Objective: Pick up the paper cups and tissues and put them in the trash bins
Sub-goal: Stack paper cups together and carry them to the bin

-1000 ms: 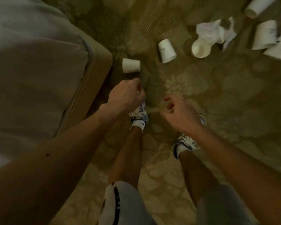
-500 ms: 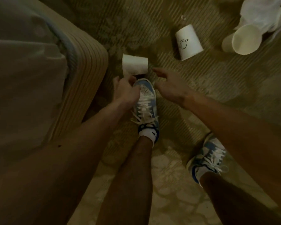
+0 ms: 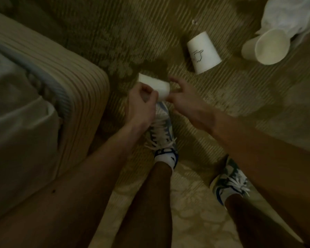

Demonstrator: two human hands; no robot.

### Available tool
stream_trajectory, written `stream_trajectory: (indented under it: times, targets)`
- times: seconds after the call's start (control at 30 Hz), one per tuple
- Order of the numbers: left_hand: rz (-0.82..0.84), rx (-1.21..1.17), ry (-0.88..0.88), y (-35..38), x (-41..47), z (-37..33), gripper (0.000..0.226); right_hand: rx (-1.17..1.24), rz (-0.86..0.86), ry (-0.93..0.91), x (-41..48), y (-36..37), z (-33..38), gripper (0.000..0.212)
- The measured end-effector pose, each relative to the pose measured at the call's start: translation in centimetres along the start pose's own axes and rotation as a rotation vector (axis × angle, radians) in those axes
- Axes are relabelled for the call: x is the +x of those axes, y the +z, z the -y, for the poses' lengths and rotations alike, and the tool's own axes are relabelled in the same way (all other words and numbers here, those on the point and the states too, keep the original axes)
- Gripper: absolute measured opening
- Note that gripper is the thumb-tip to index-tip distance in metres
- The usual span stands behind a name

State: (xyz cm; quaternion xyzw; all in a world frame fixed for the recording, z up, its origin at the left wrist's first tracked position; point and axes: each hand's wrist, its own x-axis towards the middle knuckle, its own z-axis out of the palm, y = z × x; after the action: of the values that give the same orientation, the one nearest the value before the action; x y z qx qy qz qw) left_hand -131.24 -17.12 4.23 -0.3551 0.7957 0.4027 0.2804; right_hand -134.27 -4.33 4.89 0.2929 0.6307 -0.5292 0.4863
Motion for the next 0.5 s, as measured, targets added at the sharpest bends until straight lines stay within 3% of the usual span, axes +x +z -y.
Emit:
stream_trajectory:
  times: [0.1,0.23,0.3,0.4,0.5]
  targets:
    - [0.123,0.064,0.09,0.3,-1.0,-2.2,0.009,-0.152,-0.076,-0.068,-1.8,-2.1,0.1,0.065]
    - [0.319,0.138,0.246,0.8,-2.3,-7.4,0.016,-0.365,-0.159,-0.053,-4.3,-5.5,0.9,0.091]
    - [0.409,0.161,0.343,1.4,-2.8,-10.2,0.014,-0.32,-0.184,-0.057,-5.0,-7.2,1.5,0.095]
    - [0.541,0.053,0.312,2.6,-2.9,-13.4,0.017,-0.182,-0.239,-0.058,-5.1,-9.6,1.8,0.078]
    - [0.449,-0.048,0.243,4.2,-1.5,-15.3,0.017,-0.002,-0.306,-0.01,-4.9,-12.1,0.9,0.067]
